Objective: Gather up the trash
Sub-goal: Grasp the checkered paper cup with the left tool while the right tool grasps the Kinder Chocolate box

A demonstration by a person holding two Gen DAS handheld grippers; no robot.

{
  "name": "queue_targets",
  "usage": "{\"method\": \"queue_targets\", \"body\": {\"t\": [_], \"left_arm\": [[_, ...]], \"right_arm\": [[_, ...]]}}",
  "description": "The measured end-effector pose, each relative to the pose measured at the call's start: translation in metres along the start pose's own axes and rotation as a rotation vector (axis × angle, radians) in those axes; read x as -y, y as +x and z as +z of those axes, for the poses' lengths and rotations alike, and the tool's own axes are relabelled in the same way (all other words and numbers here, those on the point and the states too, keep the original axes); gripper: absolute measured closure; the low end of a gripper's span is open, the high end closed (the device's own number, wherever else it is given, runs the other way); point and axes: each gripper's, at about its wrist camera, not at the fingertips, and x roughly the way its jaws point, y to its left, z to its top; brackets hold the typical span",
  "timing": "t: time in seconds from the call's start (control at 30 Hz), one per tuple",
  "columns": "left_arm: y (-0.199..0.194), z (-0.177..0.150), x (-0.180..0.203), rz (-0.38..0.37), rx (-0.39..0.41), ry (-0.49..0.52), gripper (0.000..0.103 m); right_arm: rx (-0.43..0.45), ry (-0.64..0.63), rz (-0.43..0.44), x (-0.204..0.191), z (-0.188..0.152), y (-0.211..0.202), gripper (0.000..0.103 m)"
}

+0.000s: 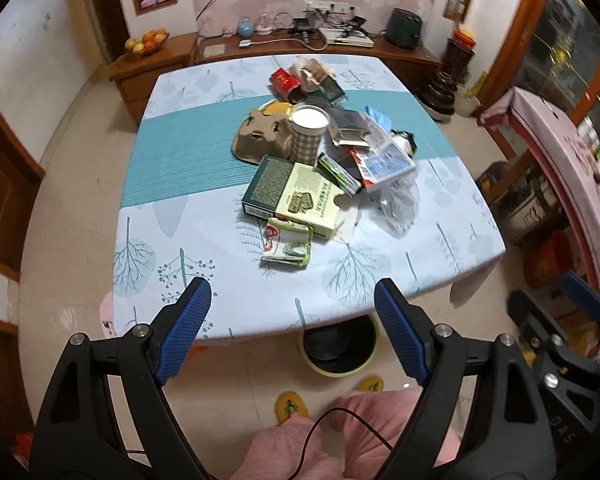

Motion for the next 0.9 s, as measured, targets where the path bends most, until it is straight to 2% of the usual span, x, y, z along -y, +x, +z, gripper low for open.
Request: {"method": "queue_targets", "body": {"t": [0.23,0.37,0.5,0.57,0.67,0.77,0.9], "left_arm": [[0.027,0.033,-0.020,0.014,-0.023,-0.093,0.023],[0.049,0.055,-0.015,0.030,-0.031,-0.118,0.023],[0.075,0.087,0.002,0.071,-0.038,-0.114,0.023],[0.093,0.107,0.011,0.063,-0.051,-0.108,0.023],[0.120,0.134,0.024,0.091,-0.059,-0.096,0.023],[0.156,0.159,0.031,0.112,-0.091,-0.109,0.023],[0.200,0.178,0.034,0.127,-0.143,-0.121,0.023]], "right_arm": [[0.018,-0.036,0.026,0.021,0.043,0.014,0.026],[0.009,-0.078,0.110,0.033,0.085,0.042,0.029],[-0.053,-0.104,0.213,0.035,0.128,0.087,0.035],[-0.102,-0.112,0.284,0.037,0.152,0.119,0.040],[-0.178,-0.106,0.350,0.039,0.175,0.170,0.042],[-0.279,-0.081,0.416,0.041,0.190,0.226,0.052],[-0.348,-0.083,0.474,0.037,0.197,0.284,0.059]]}}
